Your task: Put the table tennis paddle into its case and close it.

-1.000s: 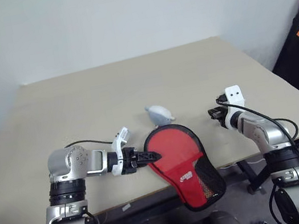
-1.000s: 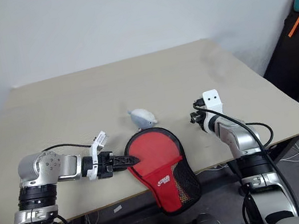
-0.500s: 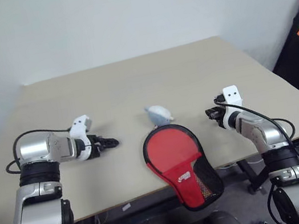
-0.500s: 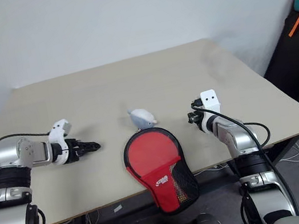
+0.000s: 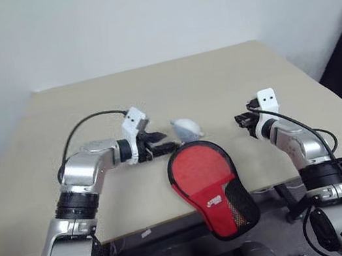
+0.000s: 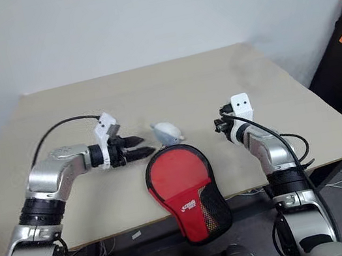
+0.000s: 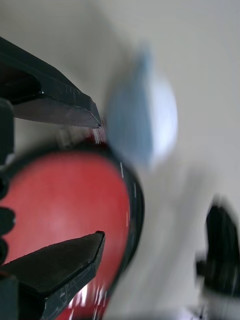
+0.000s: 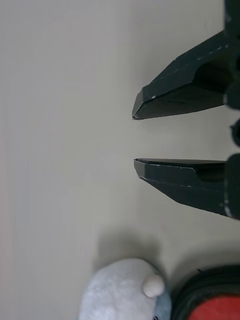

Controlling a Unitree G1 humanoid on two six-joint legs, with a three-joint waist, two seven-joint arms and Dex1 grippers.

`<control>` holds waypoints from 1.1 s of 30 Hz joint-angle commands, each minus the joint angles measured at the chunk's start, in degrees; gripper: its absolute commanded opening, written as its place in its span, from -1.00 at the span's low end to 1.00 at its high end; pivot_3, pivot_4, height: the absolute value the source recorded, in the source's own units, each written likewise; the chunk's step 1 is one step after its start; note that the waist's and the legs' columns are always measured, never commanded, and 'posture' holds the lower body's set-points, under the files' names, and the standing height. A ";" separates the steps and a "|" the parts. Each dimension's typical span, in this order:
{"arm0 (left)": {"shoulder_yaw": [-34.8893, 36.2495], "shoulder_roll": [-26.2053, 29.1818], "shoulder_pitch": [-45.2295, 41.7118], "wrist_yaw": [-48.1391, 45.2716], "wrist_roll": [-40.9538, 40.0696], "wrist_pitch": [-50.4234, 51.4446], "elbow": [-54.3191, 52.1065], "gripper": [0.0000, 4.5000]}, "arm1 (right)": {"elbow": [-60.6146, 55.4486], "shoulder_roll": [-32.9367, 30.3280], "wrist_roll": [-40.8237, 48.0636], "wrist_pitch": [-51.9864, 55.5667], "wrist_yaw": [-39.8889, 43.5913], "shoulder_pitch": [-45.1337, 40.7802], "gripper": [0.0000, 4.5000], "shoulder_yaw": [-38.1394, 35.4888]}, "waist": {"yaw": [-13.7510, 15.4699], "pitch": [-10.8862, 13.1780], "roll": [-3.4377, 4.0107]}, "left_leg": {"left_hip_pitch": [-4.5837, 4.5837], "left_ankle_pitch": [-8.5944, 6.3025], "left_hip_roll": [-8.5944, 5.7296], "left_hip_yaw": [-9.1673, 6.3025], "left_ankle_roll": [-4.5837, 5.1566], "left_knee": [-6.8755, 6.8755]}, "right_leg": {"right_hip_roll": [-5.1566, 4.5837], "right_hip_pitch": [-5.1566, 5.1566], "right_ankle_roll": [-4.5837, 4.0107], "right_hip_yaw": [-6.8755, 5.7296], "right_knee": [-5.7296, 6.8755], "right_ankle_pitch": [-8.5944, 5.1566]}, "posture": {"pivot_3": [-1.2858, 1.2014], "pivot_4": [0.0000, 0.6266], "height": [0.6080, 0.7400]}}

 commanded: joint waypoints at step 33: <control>-13.87 -9.46 6.05 7.24 17.70 -7.04 5.26 0.59 | 29.16 13.79 0.45 0.17 11.28 -22.93 0.94 6.79 | 0.08 -0.09 0.06 | 0.10 0.05 -0.01 -0.32 0.15 0.06 | -0.06 0.16 -0.07 -0.04 0.05 0.04 | 0.03 -1.00 0.75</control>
